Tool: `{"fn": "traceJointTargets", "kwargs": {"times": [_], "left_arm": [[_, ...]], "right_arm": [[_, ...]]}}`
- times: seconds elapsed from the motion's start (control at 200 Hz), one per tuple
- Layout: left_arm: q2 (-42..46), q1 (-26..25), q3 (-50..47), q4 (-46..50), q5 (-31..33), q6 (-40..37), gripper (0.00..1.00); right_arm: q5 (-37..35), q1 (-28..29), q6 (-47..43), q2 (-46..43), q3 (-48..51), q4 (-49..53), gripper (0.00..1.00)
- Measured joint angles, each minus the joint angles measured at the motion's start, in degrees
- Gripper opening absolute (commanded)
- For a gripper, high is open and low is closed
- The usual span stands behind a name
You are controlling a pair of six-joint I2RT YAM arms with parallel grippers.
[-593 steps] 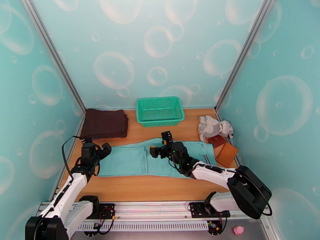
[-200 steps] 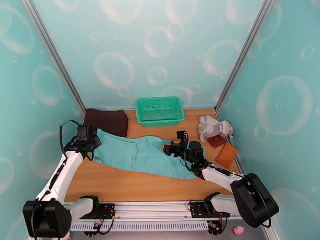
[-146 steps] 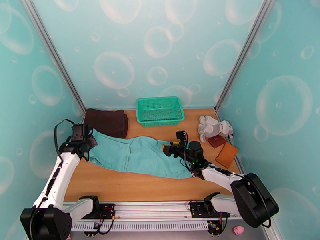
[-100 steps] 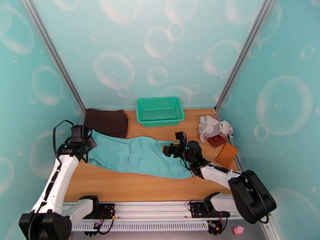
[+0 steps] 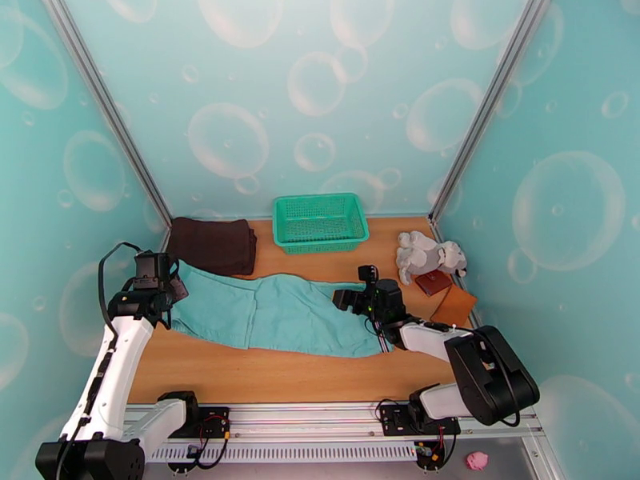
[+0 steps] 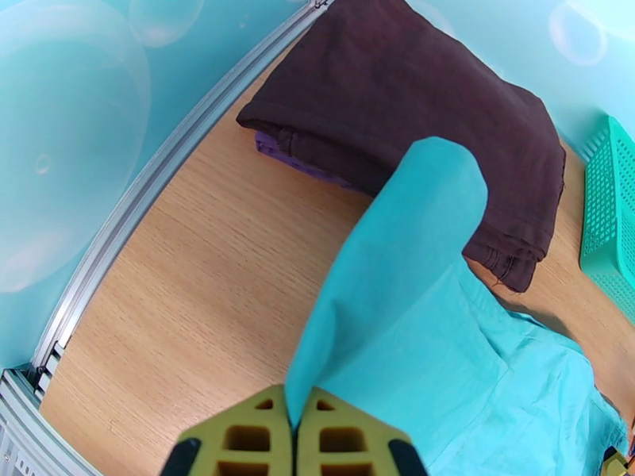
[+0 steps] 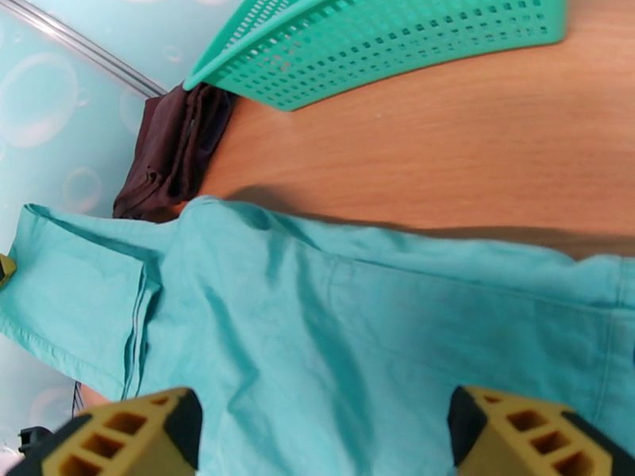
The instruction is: Fold and stack the trousers
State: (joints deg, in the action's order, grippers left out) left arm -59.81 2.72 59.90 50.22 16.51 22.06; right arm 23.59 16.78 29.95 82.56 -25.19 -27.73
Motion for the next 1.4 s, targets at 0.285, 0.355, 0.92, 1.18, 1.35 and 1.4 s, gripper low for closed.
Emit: {"fn": "traceJointTargets", "kwargs": {"times": [0.285, 0.355, 0.92, 1.18, 1.35, 1.4], "left_arm": [[3.4, 0.0, 0.0, 0.0, -1.5, -0.9, 0.00], [4.0, 0.1, 0.0, 0.0, -1.7, -1.2, 0.00], [5.0, 4.1, 0.9, 0.0, -3.7, -5.1, 0.00], [5.1, -0.6, 1.6, -1.1, -14.3, -3.3, 0.00], [8.0, -13.4, -0.5, -5.0, -16.8, 3.8, 0.00], [8.5, -17.1, -1.1, -6.7, -17.0, 6.4, 0.00]], "right_arm": [[-1.2, 3.5, 5.7, 1.7, 2.8, -2.2, 0.84], [-2.5, 4.5, 7.1, 1.6, 4.7, -5.0, 0.84], [-15.1, 15.2, 11.8, -15.2, 3.7, 13.6, 0.89], [-15.7, 4.2, 4.8, -18.5, -2.7, 24.4, 0.86], [-15.8, 3.7, 4.9, -20.2, 1.2, 29.3, 0.69], [-16.9, 3.7, 5.0, -21.8, 1.6, 32.5, 0.66]]}}
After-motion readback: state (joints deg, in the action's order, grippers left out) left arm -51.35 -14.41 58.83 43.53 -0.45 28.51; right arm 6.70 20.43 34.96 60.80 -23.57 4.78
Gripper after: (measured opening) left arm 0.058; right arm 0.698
